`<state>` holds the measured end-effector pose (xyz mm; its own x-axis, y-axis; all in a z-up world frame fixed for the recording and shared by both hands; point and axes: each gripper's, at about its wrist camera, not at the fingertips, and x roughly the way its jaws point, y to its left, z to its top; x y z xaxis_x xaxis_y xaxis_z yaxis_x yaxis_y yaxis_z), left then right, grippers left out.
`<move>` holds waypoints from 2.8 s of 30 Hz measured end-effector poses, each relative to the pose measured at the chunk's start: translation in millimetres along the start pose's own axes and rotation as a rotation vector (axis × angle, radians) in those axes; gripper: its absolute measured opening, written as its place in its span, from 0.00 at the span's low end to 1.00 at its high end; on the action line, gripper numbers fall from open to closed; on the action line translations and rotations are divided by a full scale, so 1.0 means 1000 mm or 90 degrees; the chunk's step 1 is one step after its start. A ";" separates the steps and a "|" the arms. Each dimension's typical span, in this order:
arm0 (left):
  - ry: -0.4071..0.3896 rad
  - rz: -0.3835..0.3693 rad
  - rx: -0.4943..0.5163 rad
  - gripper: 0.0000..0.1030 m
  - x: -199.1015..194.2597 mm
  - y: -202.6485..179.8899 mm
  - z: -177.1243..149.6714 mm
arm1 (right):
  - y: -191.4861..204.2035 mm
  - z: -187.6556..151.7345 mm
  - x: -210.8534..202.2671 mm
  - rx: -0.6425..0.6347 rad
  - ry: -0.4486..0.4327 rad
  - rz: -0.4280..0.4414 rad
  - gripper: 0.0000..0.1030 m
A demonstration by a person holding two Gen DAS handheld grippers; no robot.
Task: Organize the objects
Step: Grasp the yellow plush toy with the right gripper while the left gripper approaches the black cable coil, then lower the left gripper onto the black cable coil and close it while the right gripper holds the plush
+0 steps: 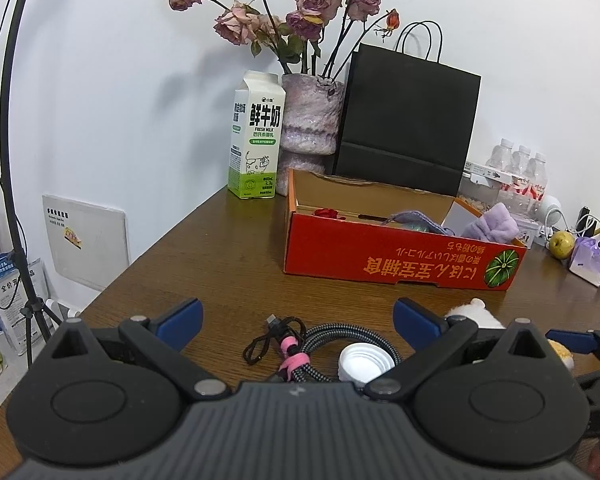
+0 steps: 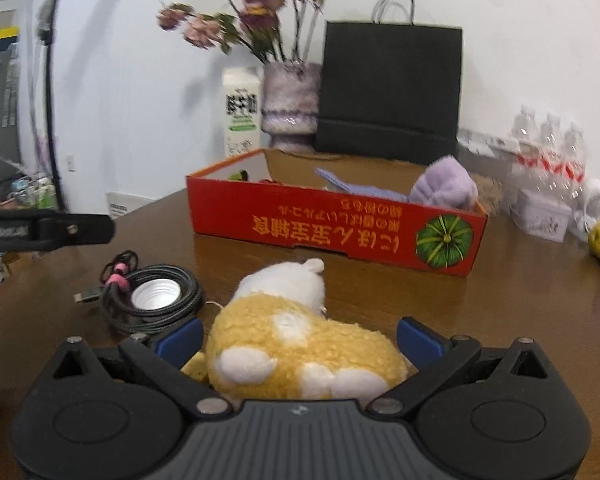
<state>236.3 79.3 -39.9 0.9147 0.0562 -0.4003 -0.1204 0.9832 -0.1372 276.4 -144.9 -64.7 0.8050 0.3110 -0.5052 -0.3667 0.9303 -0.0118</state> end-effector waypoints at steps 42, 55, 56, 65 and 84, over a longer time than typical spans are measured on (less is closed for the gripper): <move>0.131 0.008 -0.008 1.00 0.052 0.005 -0.007 | -0.039 -0.014 -0.036 0.044 -0.067 -0.014 0.90; 0.181 -0.020 0.057 1.00 0.074 -0.042 -0.011 | -0.040 -0.014 -0.034 0.051 -0.064 -0.020 0.90; 0.178 -0.016 0.055 1.00 0.072 -0.042 -0.012 | -0.041 -0.014 -0.033 0.055 -0.063 -0.023 0.90; 0.174 0.000 0.042 1.00 0.072 -0.046 -0.014 | -0.042 -0.013 -0.032 0.058 -0.062 -0.027 0.90; 0.177 -0.002 0.053 1.00 0.067 -0.060 -0.017 | -0.042 -0.014 -0.033 0.057 -0.066 -0.026 0.91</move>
<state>297.9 20.8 -74.2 0.7725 0.0154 -0.6349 -0.0758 0.9948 -0.0681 259.2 -197.0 -59.5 0.8641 0.2872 -0.4133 -0.2938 0.9546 0.0490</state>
